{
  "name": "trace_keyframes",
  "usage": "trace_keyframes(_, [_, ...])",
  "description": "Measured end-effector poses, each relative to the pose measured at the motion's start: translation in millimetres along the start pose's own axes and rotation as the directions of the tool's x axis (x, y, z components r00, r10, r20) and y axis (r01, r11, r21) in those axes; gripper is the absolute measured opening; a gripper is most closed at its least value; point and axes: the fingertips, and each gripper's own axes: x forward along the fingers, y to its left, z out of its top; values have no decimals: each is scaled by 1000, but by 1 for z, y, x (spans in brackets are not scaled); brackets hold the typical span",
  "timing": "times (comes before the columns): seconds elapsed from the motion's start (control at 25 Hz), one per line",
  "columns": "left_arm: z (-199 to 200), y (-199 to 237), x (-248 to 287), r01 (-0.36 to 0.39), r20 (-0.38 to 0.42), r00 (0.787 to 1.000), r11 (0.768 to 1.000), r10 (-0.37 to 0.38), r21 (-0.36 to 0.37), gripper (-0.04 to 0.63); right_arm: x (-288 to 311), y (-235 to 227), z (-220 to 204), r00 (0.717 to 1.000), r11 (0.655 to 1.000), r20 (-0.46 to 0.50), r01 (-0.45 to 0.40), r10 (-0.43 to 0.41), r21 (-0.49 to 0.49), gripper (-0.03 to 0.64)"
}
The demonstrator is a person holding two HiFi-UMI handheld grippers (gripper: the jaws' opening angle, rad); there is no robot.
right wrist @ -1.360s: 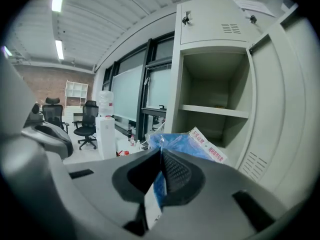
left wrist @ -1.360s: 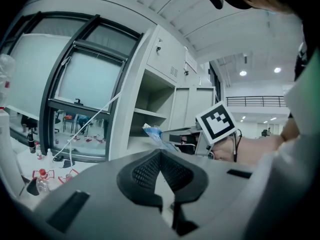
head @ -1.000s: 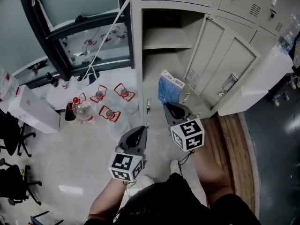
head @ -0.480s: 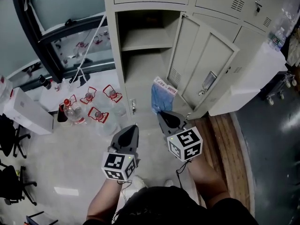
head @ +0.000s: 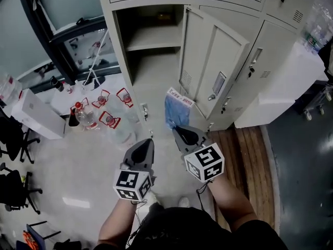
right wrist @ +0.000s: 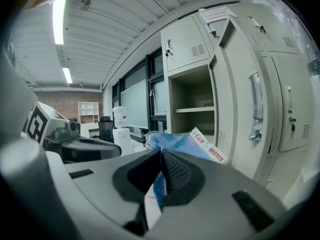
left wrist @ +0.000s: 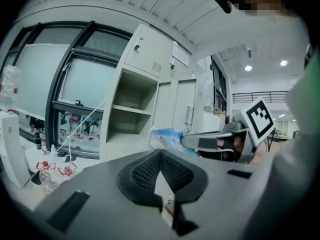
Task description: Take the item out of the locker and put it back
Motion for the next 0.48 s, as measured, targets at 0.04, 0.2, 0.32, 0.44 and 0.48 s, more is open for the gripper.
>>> trace_keyframes(0.04, [-1,-5,0,-7,0,1000,1000,7,-1,3,-4,0,-2,1000,1000,0,-10,10,0,11])
trace_keyframes(0.2, [-5,-24,-3,-32,7,999,999,32,-3,4,-18,0,-10,999,999,-1,-41,41,0,11])
trace_keyframes(0.32, [-7,-36,-7,-44,15,999,999,44,-2,4,-30,2,-13,998,998,5,-57,57,-5,11])
trace_keyframes(0.44, [-8,-49,-12,-51,27,998,999,51,-9,3,-42,5,-14,998,998,10,-69,69,-12,11])
trace_keyframes(0.48, [-8,-53,-13,-52,30,998,999,52,-10,3,-46,6,-14,997,997,11,-73,73,-14,11])
